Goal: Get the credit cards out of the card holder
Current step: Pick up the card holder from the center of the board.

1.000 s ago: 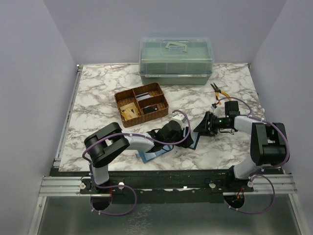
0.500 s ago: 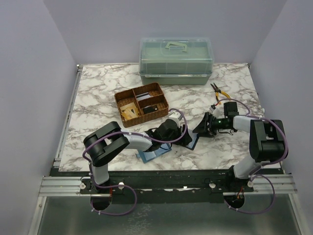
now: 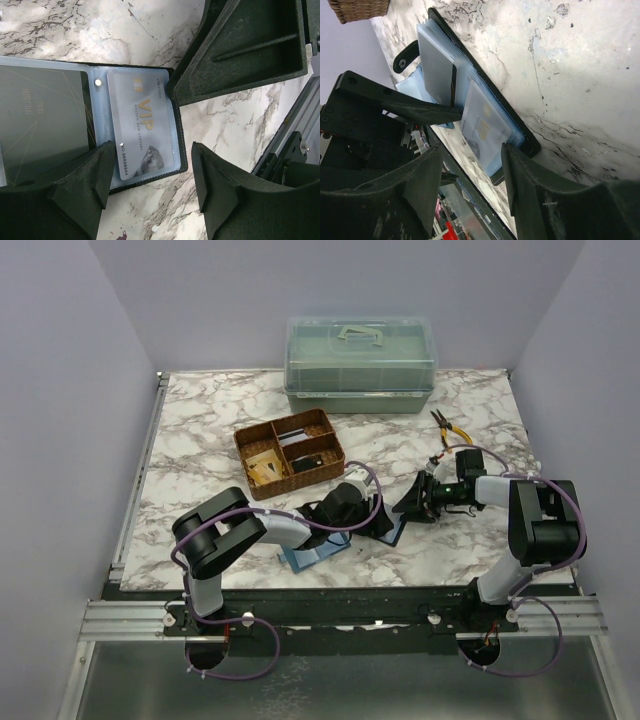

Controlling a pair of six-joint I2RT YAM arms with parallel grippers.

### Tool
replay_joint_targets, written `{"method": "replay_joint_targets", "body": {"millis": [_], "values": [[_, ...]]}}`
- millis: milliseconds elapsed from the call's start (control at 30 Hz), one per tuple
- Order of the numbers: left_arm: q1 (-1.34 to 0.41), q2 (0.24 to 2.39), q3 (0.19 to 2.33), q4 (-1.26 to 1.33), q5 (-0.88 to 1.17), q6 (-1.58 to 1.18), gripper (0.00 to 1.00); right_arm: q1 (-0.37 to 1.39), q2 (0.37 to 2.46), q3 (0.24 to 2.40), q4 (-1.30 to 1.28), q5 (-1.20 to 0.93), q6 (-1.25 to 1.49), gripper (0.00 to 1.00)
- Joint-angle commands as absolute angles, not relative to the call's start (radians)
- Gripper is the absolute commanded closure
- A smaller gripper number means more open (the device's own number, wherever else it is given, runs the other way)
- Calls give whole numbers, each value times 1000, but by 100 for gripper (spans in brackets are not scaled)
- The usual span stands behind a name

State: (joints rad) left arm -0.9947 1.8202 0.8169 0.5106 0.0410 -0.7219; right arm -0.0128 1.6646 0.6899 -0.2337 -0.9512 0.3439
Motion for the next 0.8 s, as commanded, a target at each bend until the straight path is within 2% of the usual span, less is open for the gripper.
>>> {"method": "replay_joint_targets", "body": {"millis": [0, 467, 767], "values": [[-987, 1847, 796, 506, 58, -729, 32, -9, 1657, 676, -242, -885, 347, 42], [-981, 1849, 795, 509, 66, -731, 32, -9, 1615, 666, -257, -861, 343, 39], [-982, 1850, 792, 522, 83, -739, 32, -9, 1687, 685, -256, -945, 340, 39]]}}
